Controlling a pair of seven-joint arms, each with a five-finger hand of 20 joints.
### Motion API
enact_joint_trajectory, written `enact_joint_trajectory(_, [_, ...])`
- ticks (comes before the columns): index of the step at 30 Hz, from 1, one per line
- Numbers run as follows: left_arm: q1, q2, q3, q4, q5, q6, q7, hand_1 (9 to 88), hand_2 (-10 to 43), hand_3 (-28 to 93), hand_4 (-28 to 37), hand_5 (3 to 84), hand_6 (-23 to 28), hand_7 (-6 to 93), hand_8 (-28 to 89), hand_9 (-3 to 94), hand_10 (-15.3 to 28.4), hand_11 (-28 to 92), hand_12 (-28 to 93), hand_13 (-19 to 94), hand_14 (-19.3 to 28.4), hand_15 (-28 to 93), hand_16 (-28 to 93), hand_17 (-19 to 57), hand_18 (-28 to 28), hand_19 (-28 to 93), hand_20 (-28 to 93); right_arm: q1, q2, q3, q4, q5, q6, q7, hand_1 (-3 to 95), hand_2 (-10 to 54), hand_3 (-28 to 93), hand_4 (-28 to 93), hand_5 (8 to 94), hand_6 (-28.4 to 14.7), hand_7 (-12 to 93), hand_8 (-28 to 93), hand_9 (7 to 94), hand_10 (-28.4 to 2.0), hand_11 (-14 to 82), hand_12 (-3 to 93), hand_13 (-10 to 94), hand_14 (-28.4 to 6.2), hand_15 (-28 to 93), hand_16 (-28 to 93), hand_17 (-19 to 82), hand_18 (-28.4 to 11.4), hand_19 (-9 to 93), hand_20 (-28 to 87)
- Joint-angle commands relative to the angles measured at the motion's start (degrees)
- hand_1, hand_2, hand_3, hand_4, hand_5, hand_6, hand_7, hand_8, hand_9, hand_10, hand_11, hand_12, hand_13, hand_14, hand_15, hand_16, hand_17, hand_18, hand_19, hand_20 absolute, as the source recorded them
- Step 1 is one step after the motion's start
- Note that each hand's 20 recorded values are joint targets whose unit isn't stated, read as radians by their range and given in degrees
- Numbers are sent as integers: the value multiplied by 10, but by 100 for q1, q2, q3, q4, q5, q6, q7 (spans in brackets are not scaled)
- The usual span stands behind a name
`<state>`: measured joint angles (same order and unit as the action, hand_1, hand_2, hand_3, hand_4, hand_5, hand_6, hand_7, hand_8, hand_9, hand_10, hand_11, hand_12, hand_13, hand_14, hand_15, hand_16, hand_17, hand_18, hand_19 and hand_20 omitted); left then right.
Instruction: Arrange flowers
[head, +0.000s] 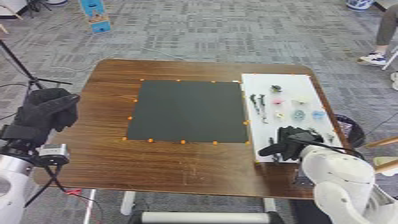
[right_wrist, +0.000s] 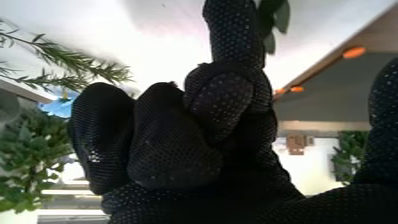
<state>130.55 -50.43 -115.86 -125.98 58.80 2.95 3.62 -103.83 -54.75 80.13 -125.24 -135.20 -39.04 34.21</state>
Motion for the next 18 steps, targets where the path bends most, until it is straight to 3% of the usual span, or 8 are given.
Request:
enact_joint_trajectory(1, [-11,-64,60,-28,-12,-21,-42,395,-10,618,-63,636,-56,734,191,756,123,734,576,727,148,932,402,350,245,932,712,48,0,-410,284,-286,16,251,192,-95,529,-63,828,-29,333,16,878,-115,499,497,901,-79,662,479,677,-186,932,609])
enact_joint_trajectory(11, [52,-96,49,-52,-37,-34,-68,396,-10,617,-64,636,-56,734,191,756,123,735,575,727,148,932,401,351,245,932,712,154,-121,-570,473,-137,-79,548,344,-95,558,-36,830,-22,347,12,887,-107,502,492,915,-71,655,470,692,-173,932,592])
enact_joint_trajectory(14, [100,-133,37,-72,-40,-27,-54,396,-10,617,-63,638,-56,734,191,756,123,735,575,726,148,932,401,351,245,932,713,128,-119,-601,460,-133,22,575,429,-95,553,-22,827,-12,294,280,888,-103,503,489,918,-69,654,467,698,-167,932,579])
enact_joint_trajectory(18, [60,-121,49,-59,-31,-54,-58,396,-10,617,-63,637,-56,733,192,755,123,735,575,727,148,932,401,350,245,932,714,111,-129,-538,433,-75,225,553,516,-95,524,21,834,1,272,371,890,-98,503,488,922,-67,651,464,704,-158,932,566])
